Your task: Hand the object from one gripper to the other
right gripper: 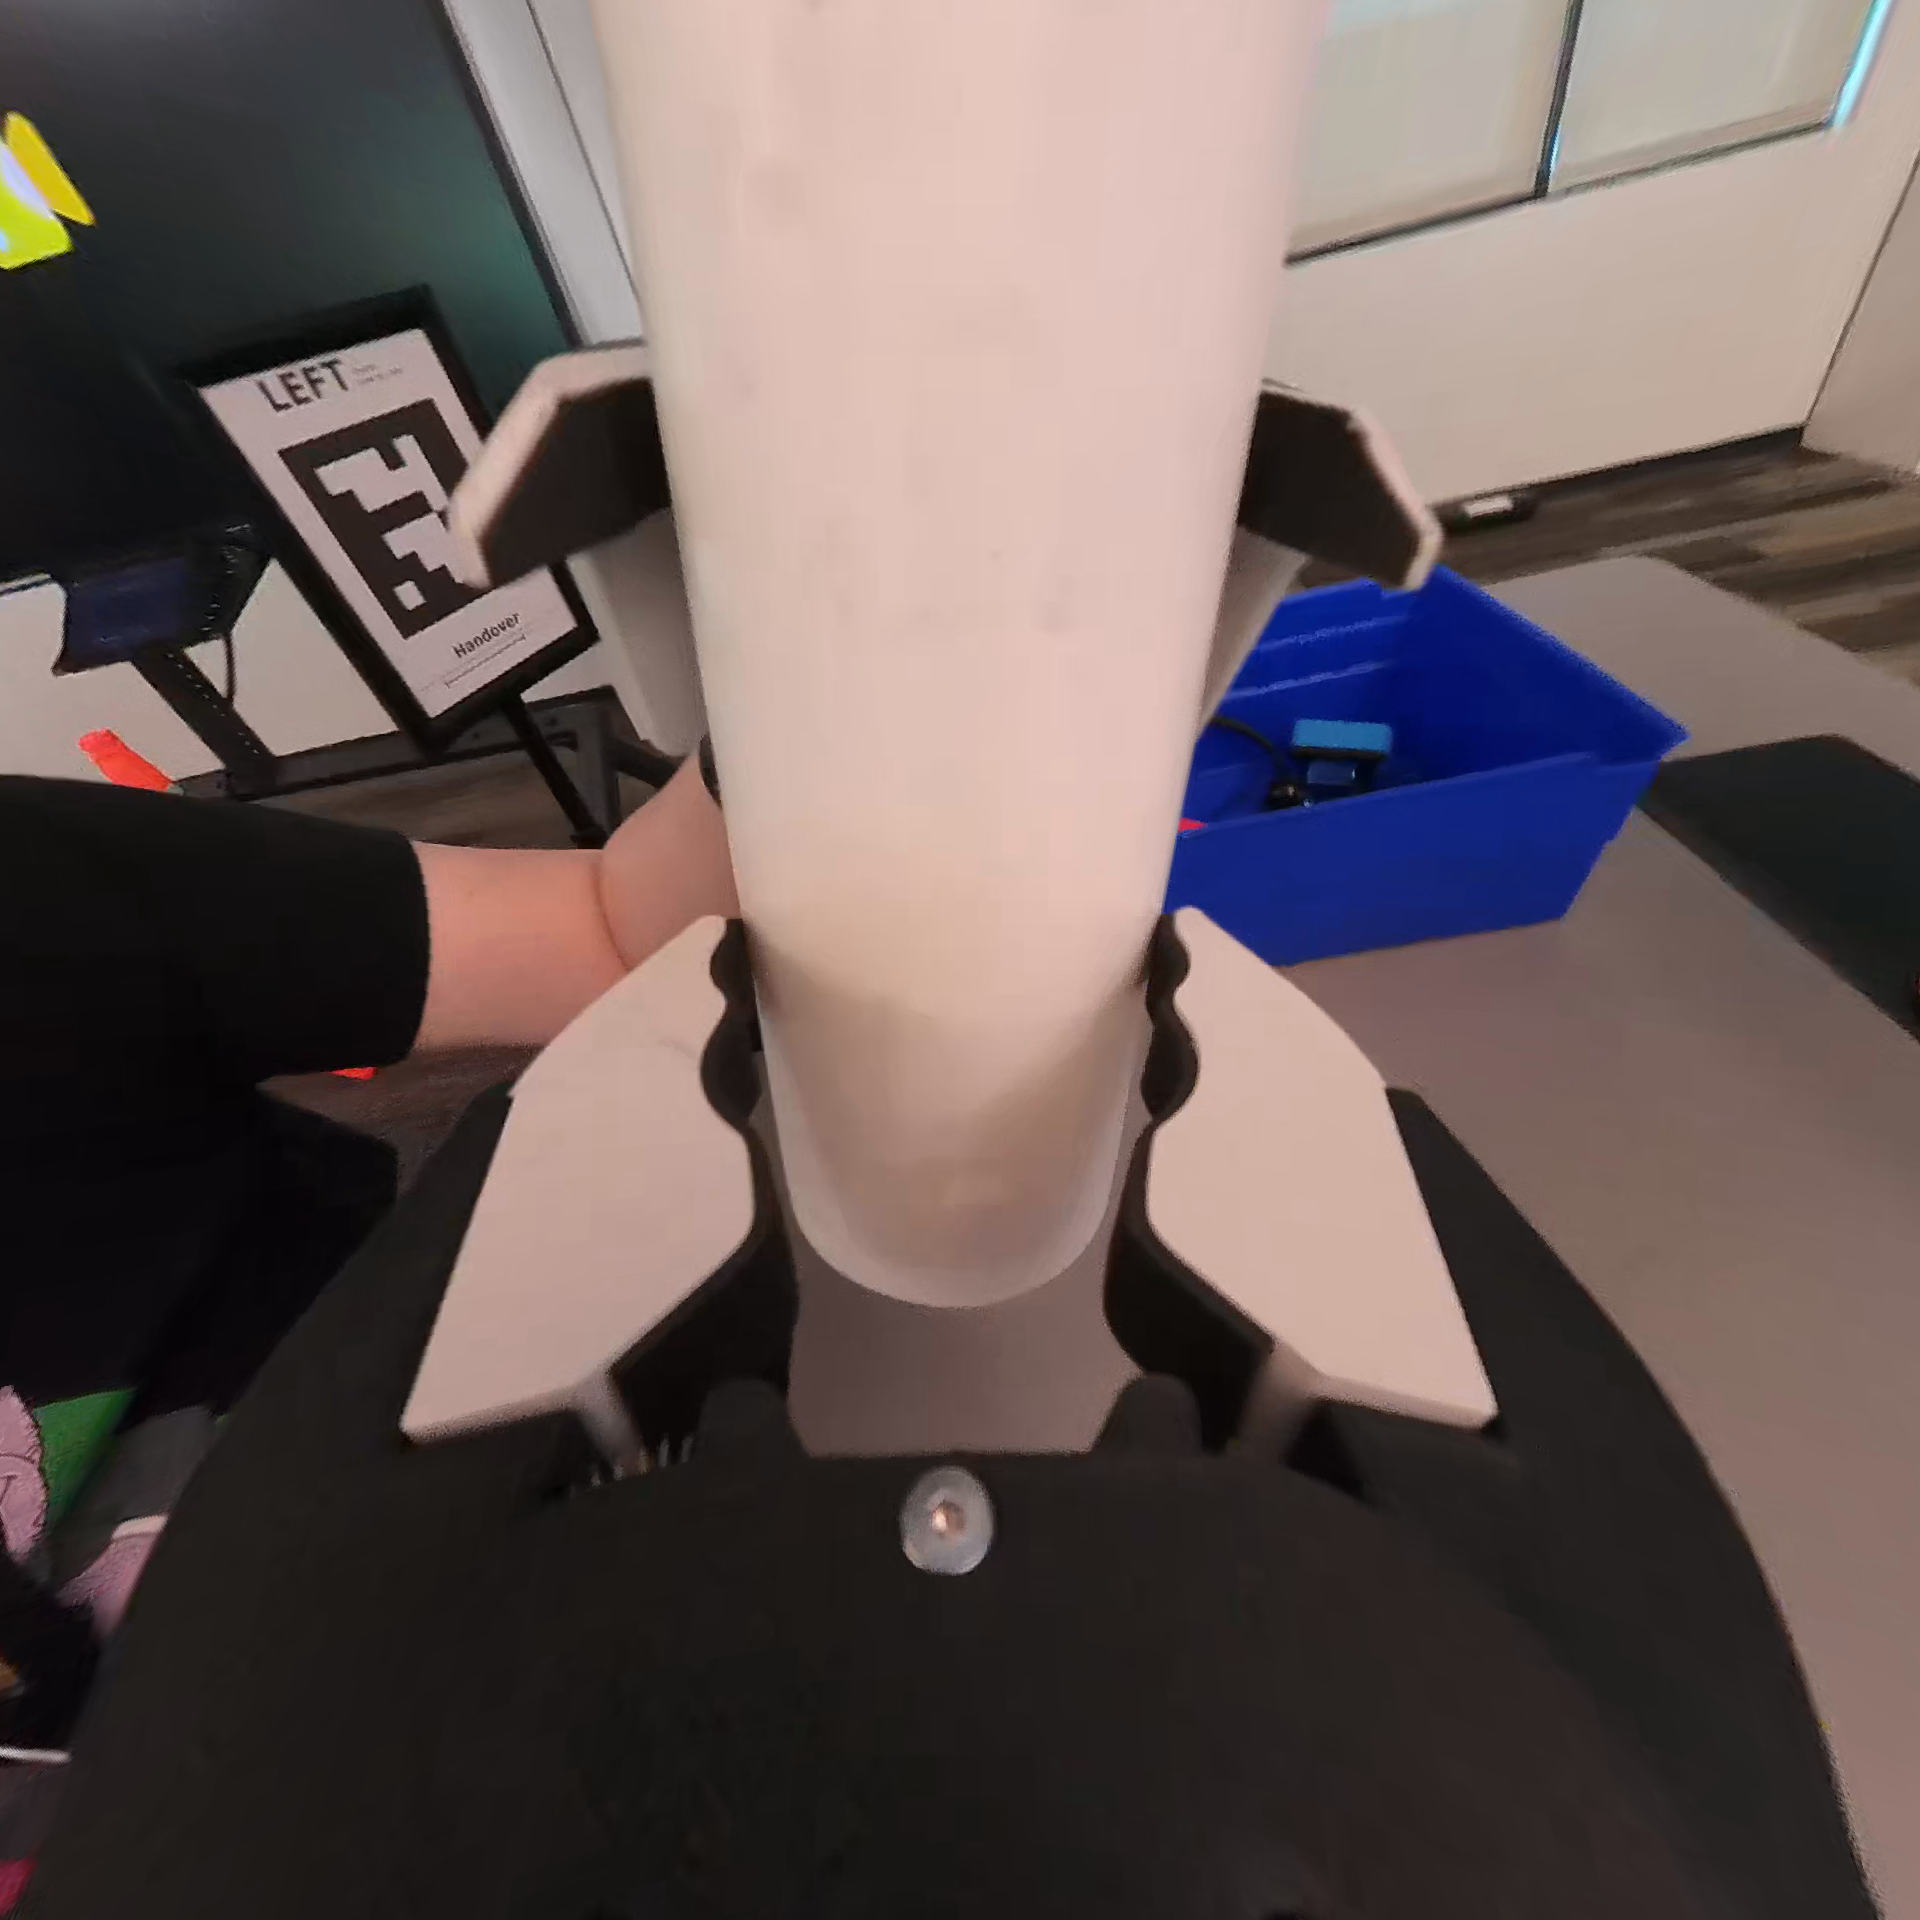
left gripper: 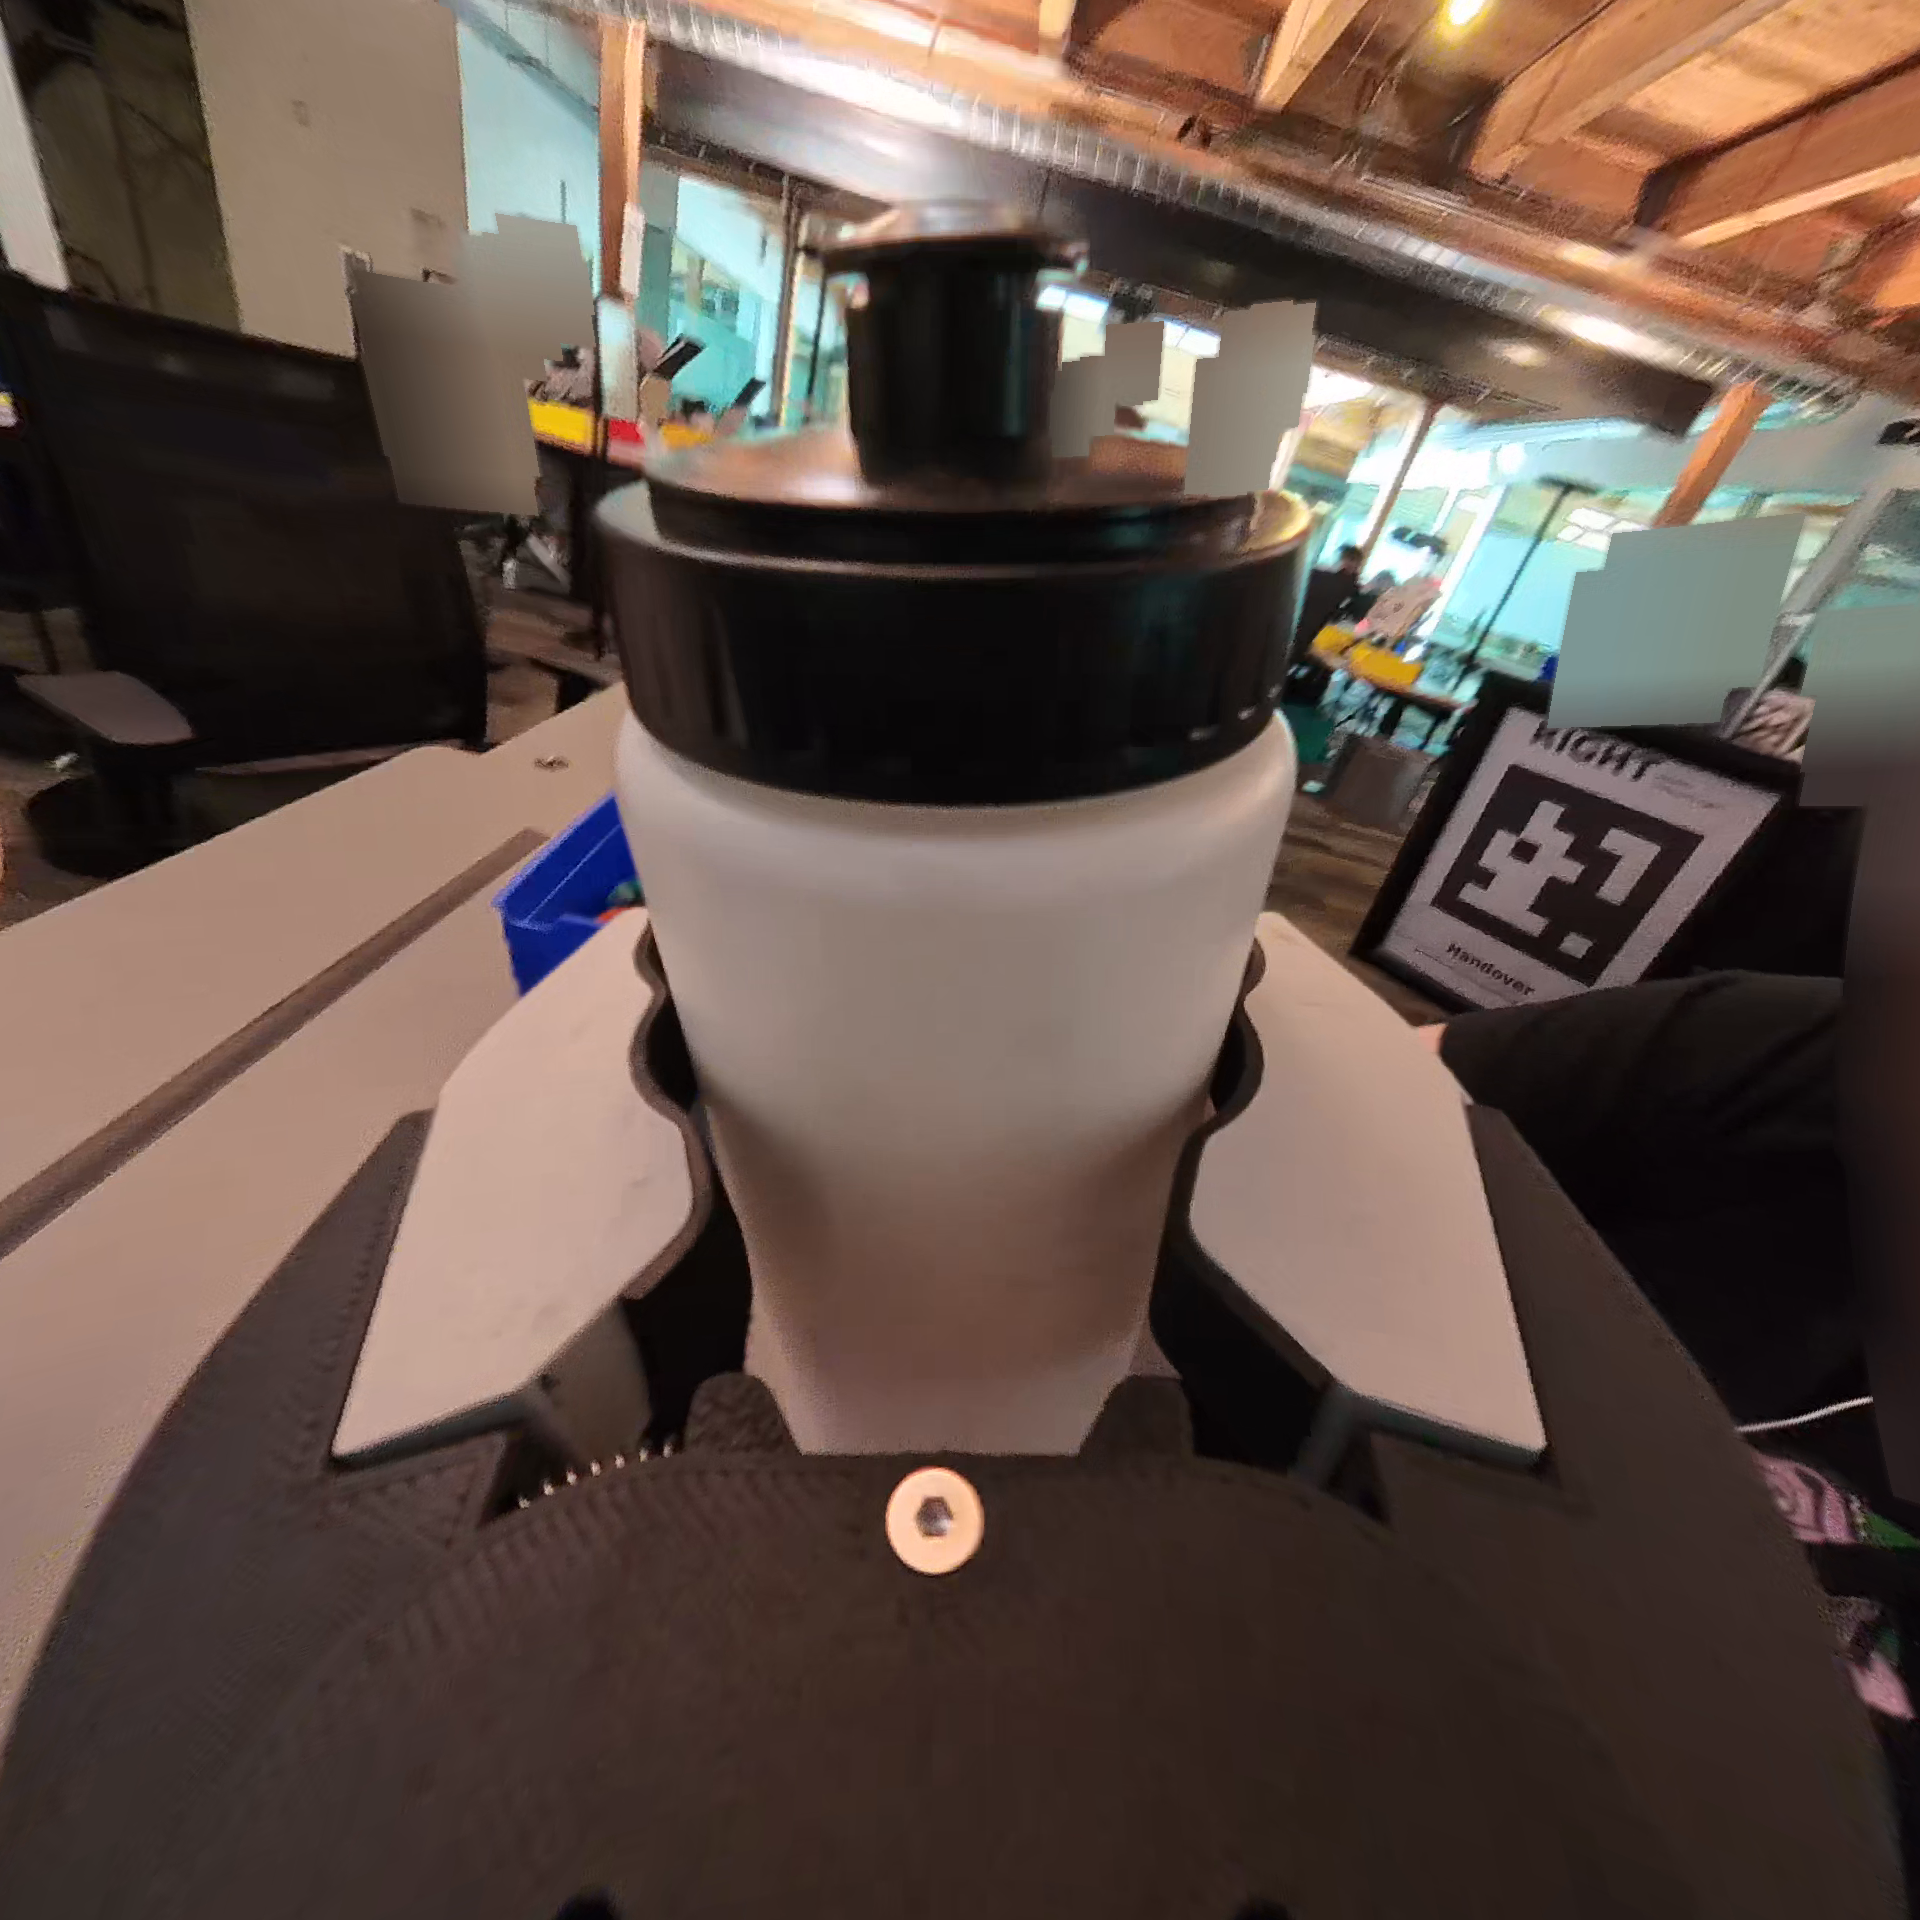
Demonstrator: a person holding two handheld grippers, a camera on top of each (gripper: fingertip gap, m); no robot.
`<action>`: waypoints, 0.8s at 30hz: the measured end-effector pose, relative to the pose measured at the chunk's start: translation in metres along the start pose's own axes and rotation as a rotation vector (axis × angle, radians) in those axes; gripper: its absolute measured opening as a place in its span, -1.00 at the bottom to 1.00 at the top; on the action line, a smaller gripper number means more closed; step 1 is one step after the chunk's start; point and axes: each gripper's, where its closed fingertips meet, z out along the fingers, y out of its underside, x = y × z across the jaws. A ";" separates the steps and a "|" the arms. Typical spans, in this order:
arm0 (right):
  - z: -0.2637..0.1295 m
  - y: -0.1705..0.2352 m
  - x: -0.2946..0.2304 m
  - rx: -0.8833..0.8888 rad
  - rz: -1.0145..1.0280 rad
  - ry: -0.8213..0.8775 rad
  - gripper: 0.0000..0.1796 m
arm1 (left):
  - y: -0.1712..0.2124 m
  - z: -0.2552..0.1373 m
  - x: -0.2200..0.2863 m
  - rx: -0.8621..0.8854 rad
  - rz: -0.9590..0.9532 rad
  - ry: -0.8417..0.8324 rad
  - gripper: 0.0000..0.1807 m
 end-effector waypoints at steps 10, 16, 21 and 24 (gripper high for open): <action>-0.164 -0.072 0.025 0.321 0.025 0.158 -0.99 | -0.014 -0.037 -0.028 -0.011 0.035 -0.205 0.32; -0.321 -0.017 0.053 0.175 0.235 0.547 -0.99 | -0.013 -0.039 -0.028 -0.022 0.016 -0.198 0.27; -0.319 -0.027 0.053 0.134 0.133 0.627 -0.99 | 0.014 -0.024 -0.035 -0.132 0.028 -0.189 0.33; -0.283 -0.010 0.072 -0.014 0.141 0.587 -0.85 | 0.066 -0.006 -0.043 -0.353 0.127 -0.144 0.36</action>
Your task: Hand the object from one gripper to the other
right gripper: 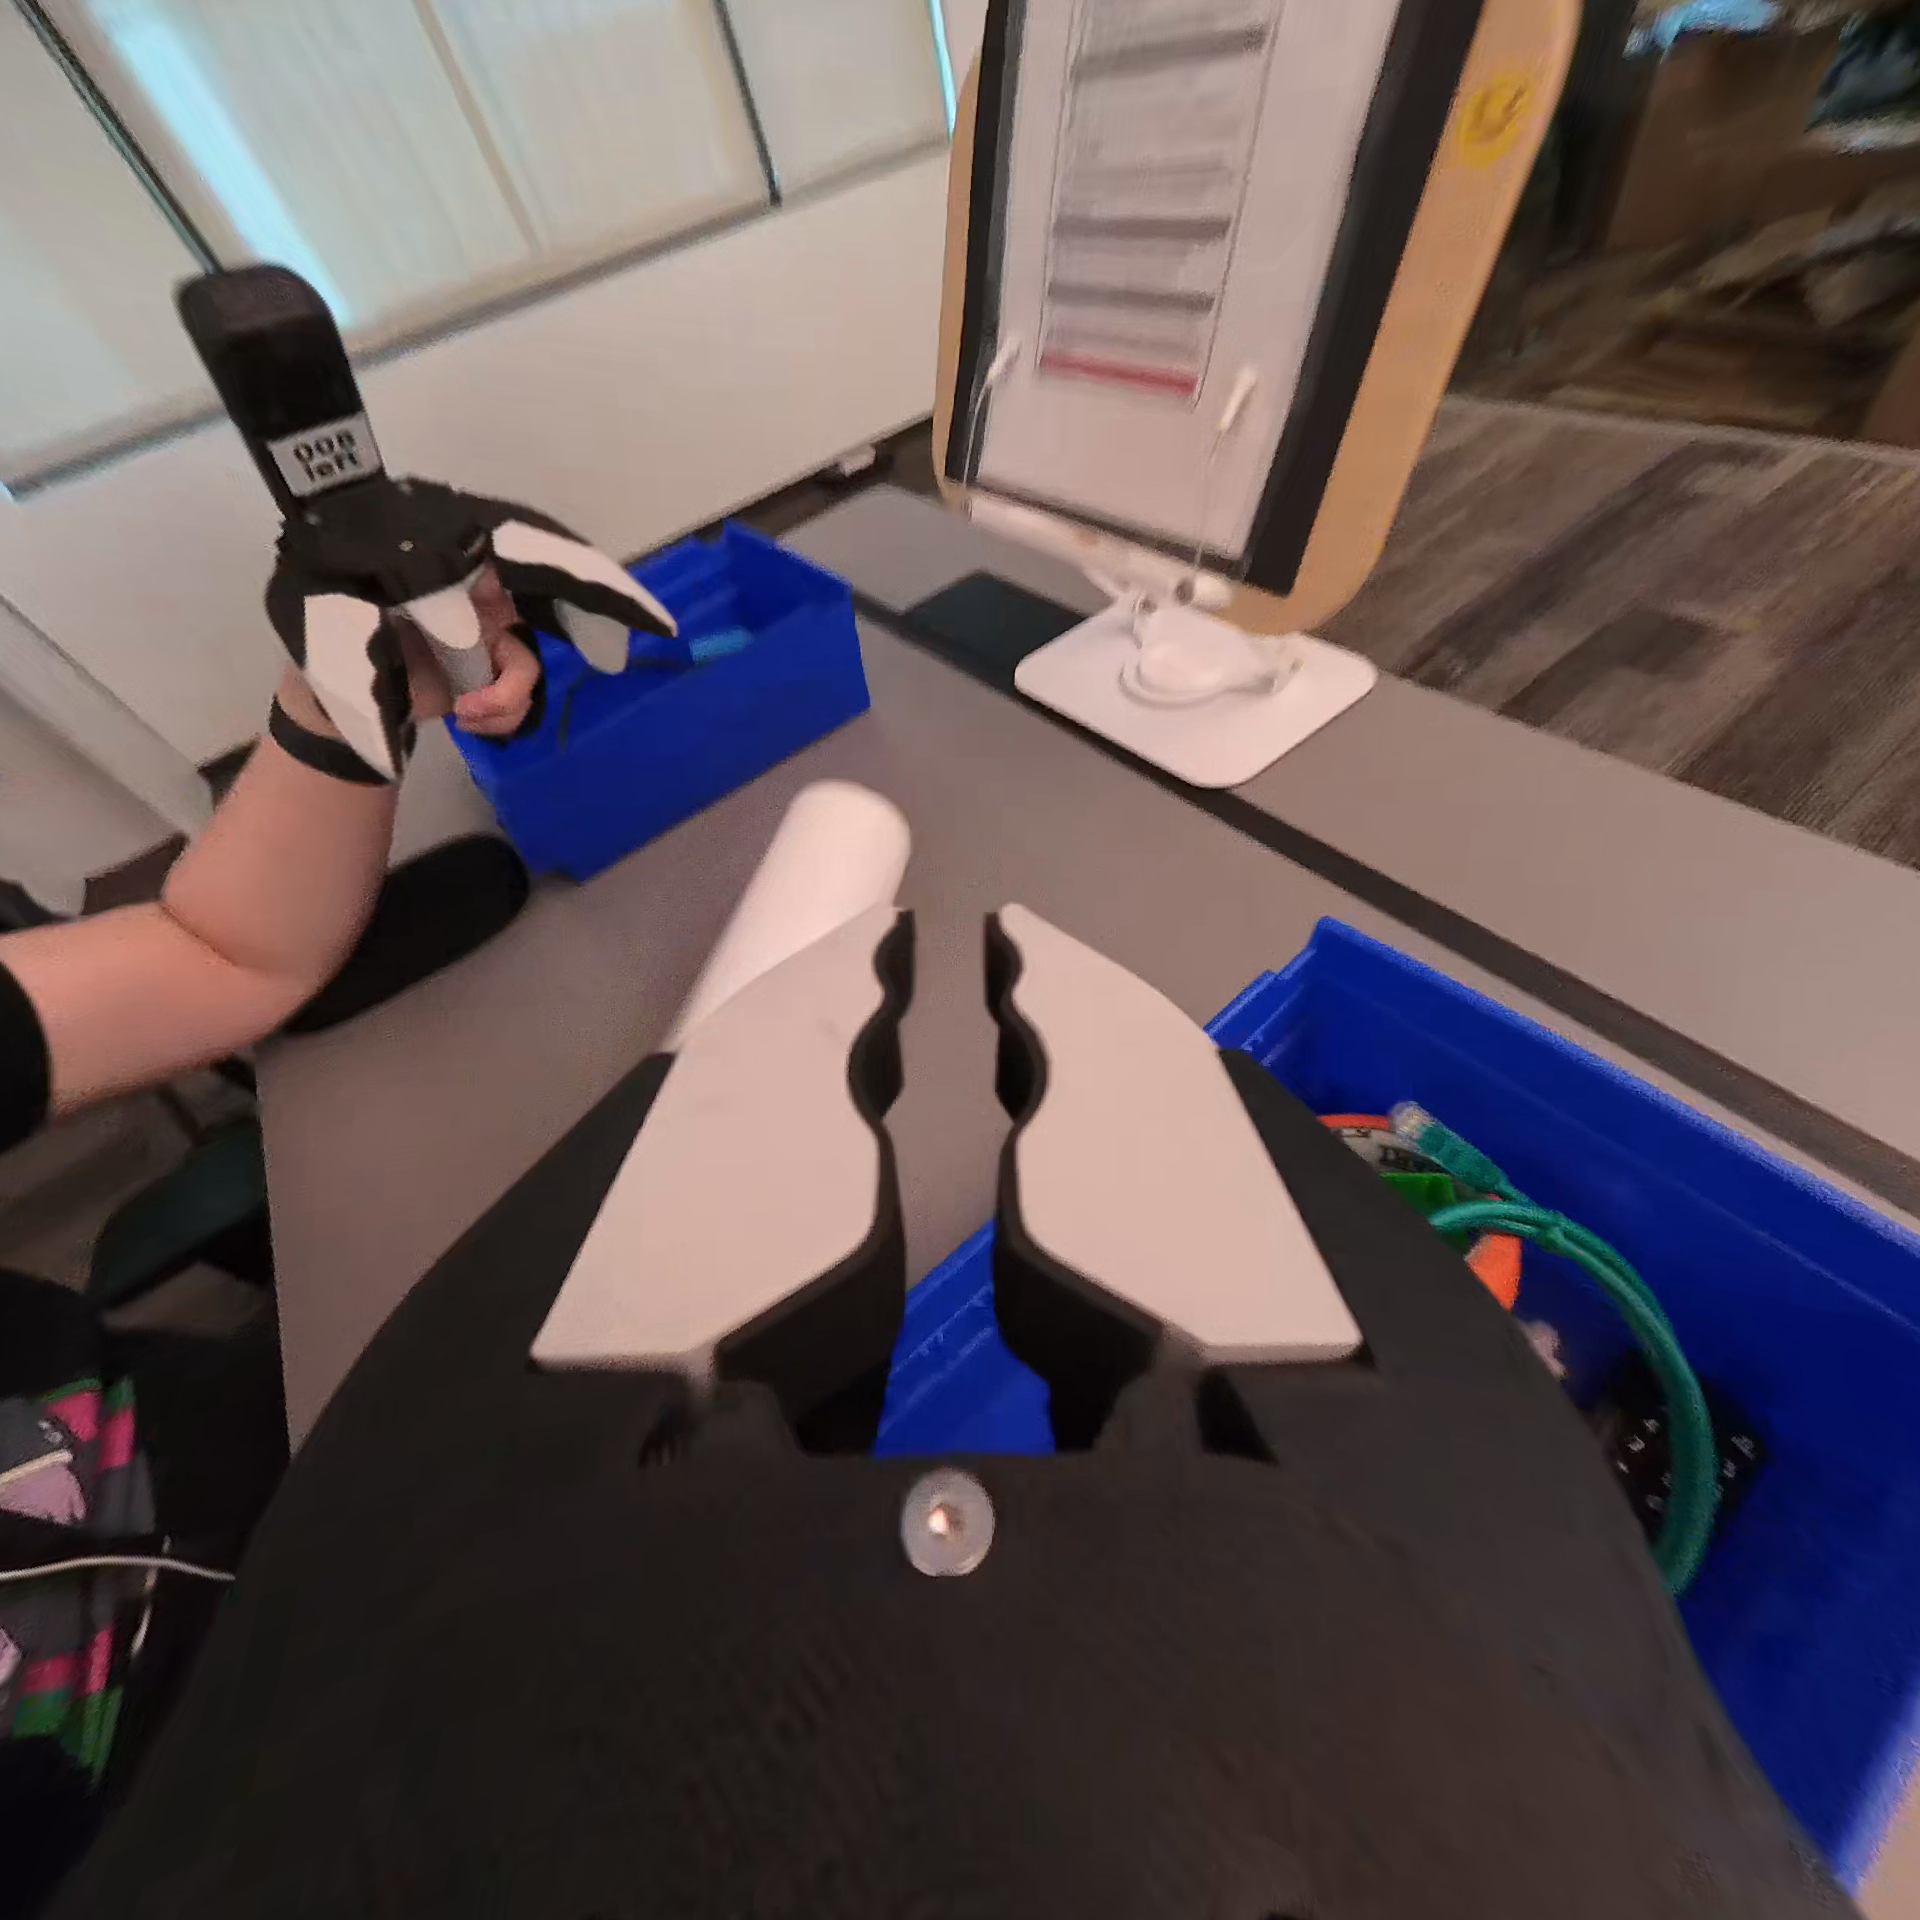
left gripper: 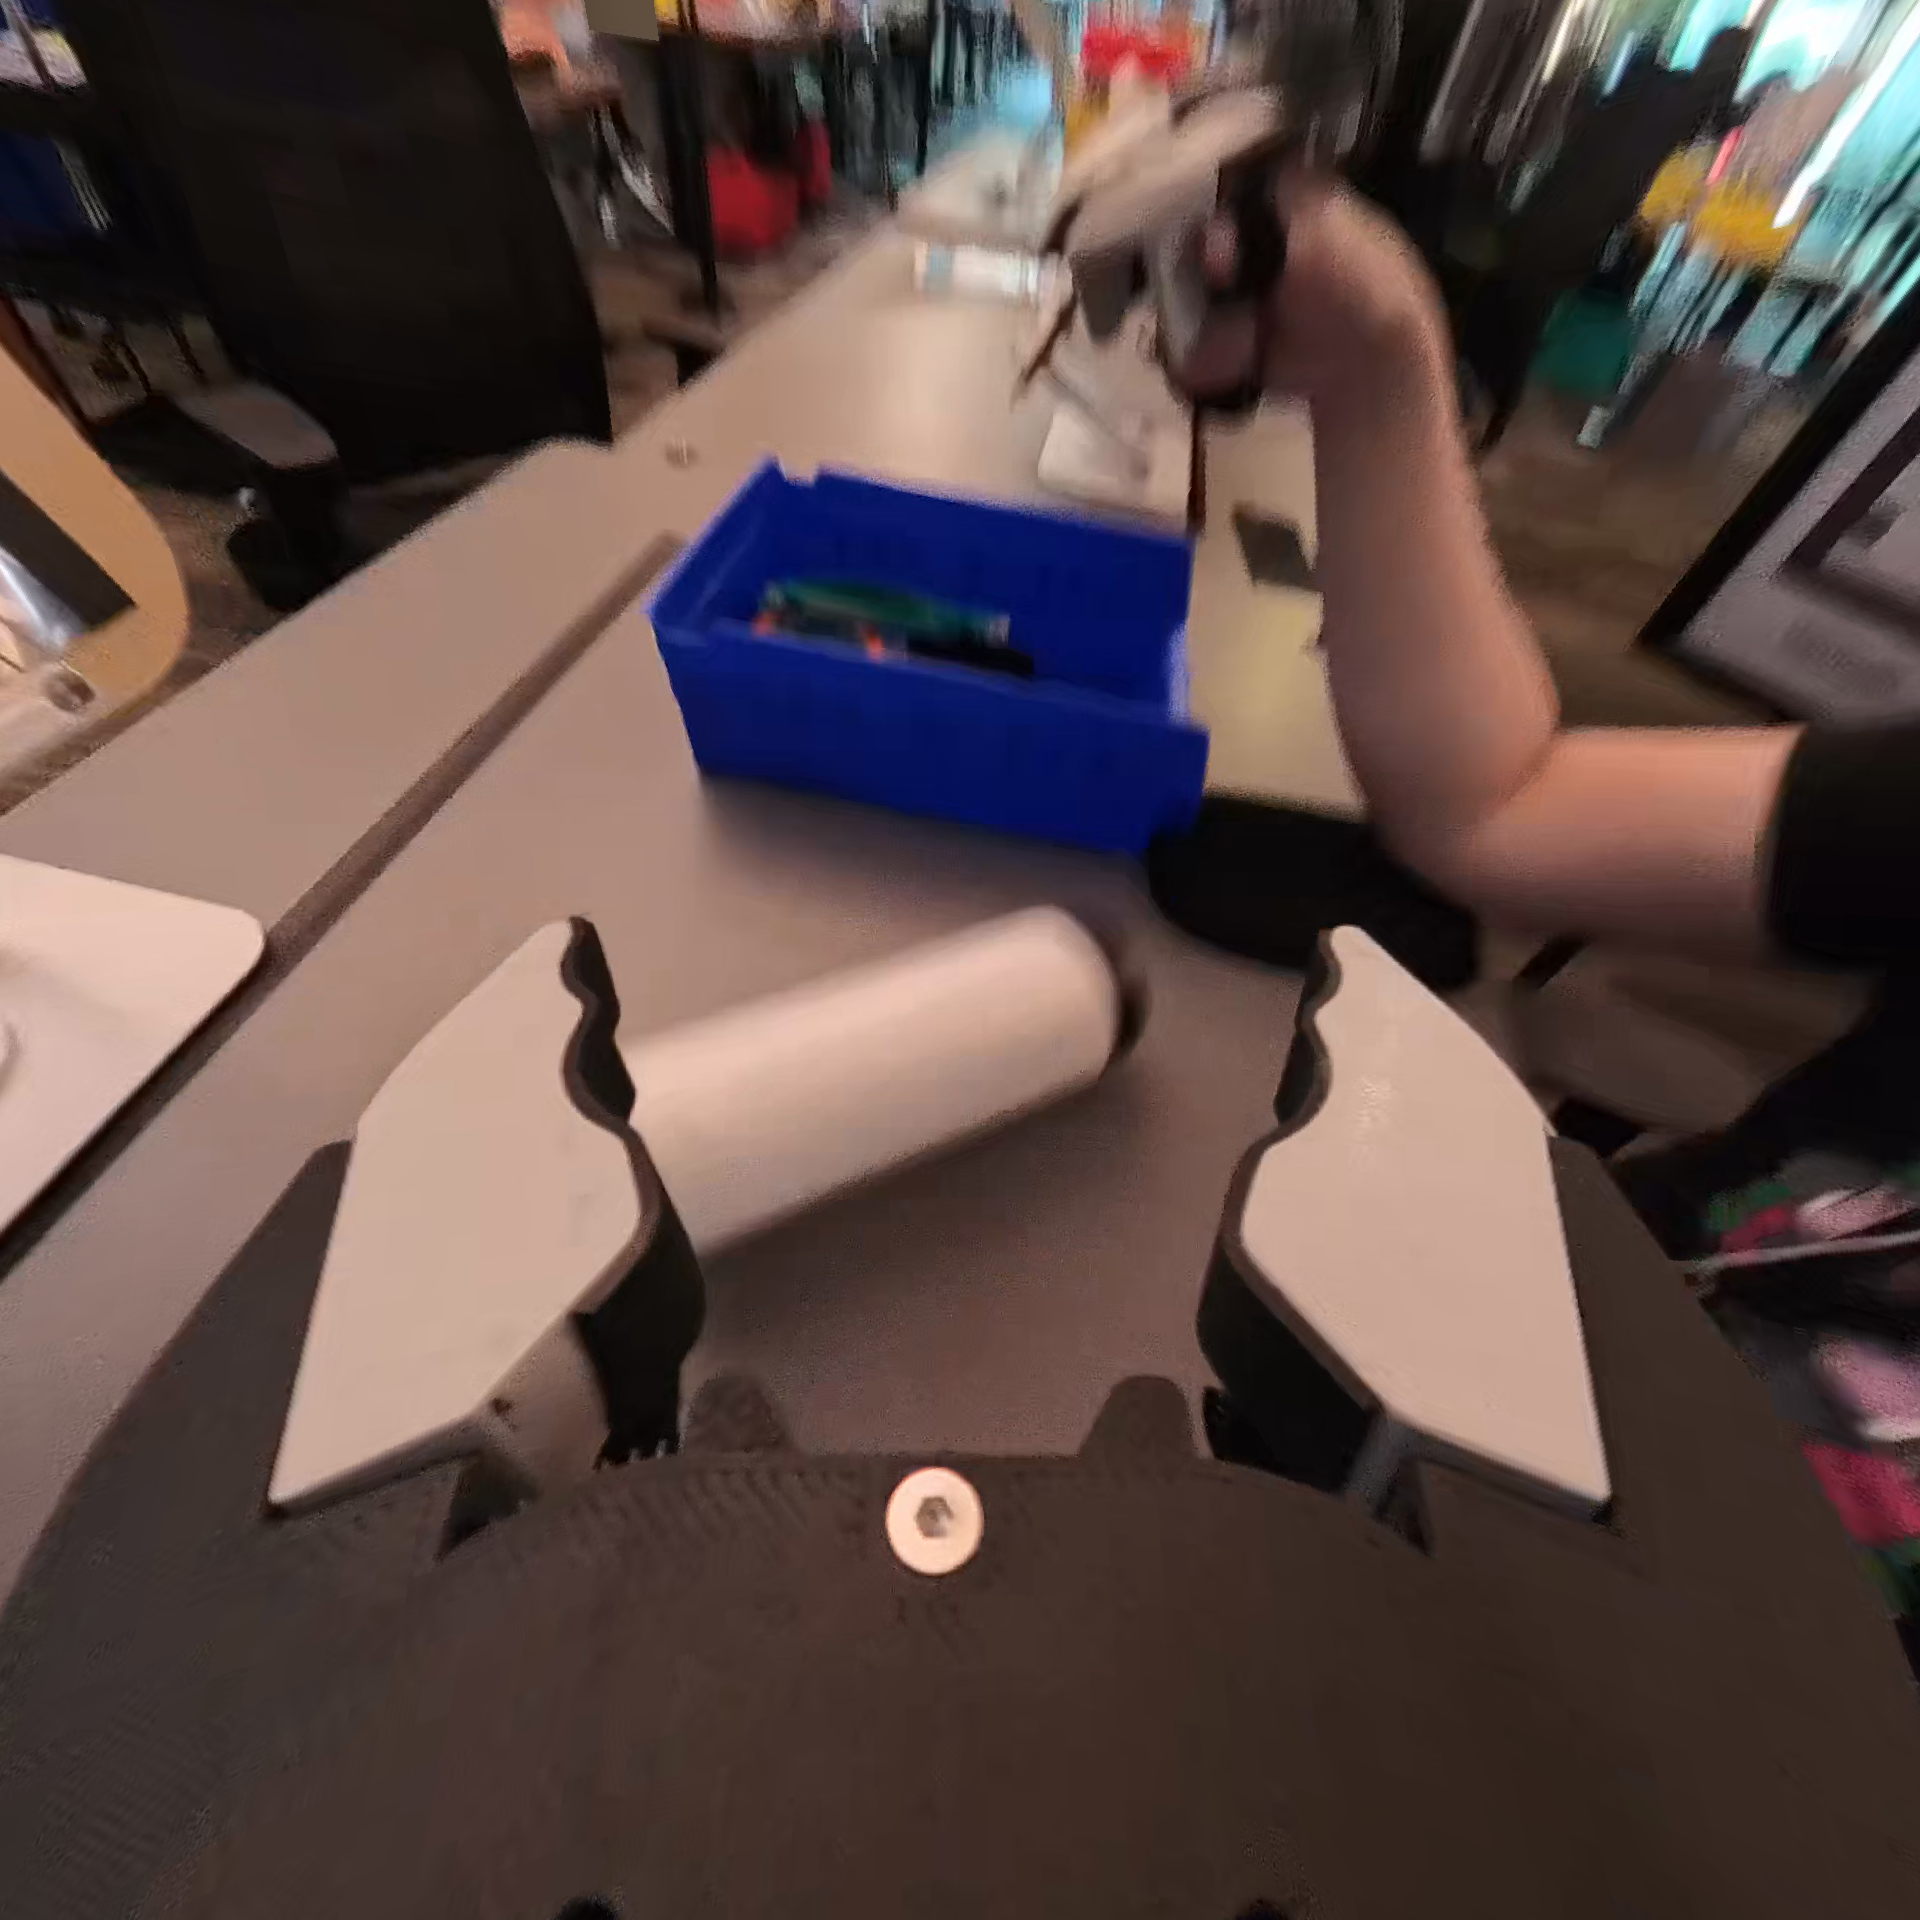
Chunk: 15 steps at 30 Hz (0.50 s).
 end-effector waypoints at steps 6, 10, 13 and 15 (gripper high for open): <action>0.056 0.029 0.002 -0.188 -0.011 -0.009 -0.63 | 0.039 0.072 0.006 -0.287 0.487 -0.116 0.28; 0.056 0.033 0.011 -0.189 0.026 0.013 -0.60 | 0.022 0.113 -0.002 -0.379 0.681 -0.088 0.17; 0.045 0.029 0.015 -0.149 0.047 0.010 -0.59 | 0.032 0.149 -0.015 -0.504 0.747 -0.011 0.17; 0.034 0.025 0.015 -0.111 0.058 -0.002 -0.59 | 0.038 0.173 -0.012 -0.533 0.808 0.055 0.15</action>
